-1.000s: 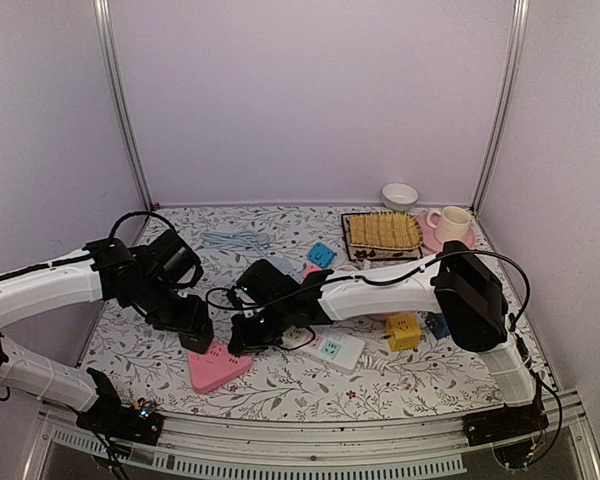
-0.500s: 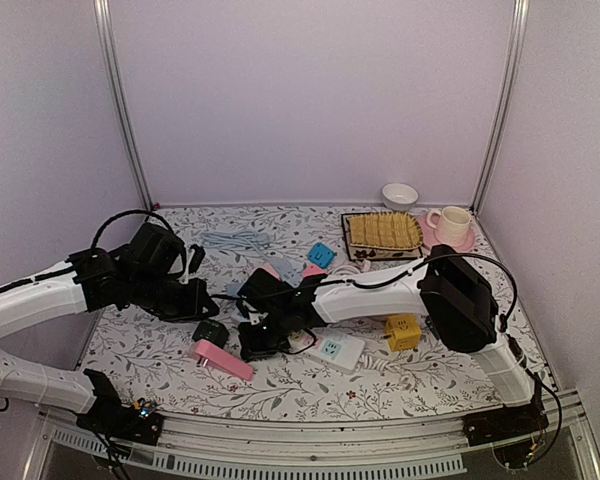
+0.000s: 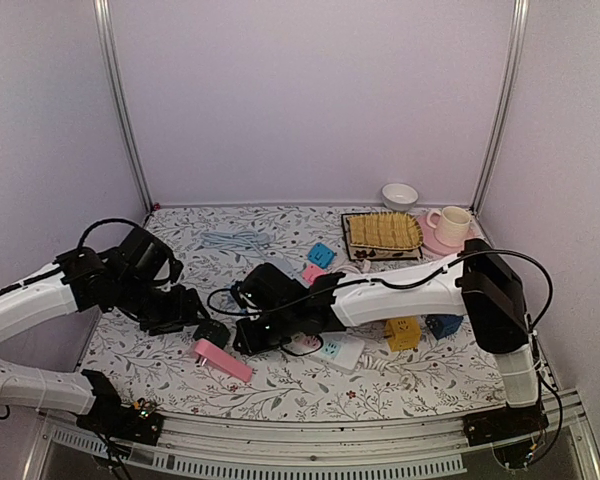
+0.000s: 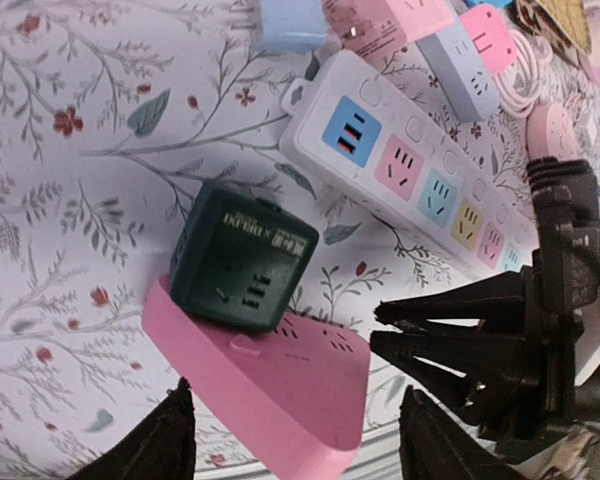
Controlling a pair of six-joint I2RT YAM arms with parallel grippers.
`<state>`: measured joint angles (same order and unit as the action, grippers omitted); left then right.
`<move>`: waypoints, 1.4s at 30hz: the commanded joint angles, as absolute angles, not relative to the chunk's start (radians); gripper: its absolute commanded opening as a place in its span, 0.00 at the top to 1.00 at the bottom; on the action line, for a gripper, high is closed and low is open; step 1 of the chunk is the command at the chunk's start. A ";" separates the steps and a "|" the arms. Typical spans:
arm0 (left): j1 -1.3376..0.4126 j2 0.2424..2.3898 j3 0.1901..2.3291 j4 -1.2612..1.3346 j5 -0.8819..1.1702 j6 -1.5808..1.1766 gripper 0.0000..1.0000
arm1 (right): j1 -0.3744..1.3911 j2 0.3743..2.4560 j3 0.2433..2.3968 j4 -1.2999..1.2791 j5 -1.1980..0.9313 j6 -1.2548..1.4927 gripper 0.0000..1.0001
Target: Pull the plug off the socket
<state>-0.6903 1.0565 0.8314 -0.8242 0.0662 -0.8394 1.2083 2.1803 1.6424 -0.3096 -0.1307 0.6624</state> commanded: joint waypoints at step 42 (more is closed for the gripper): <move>-1.107 0.956 0.626 -0.436 -0.199 -1.554 1.00 | 0.999 2.002 1.538 -0.189 -0.472 0.404 0.01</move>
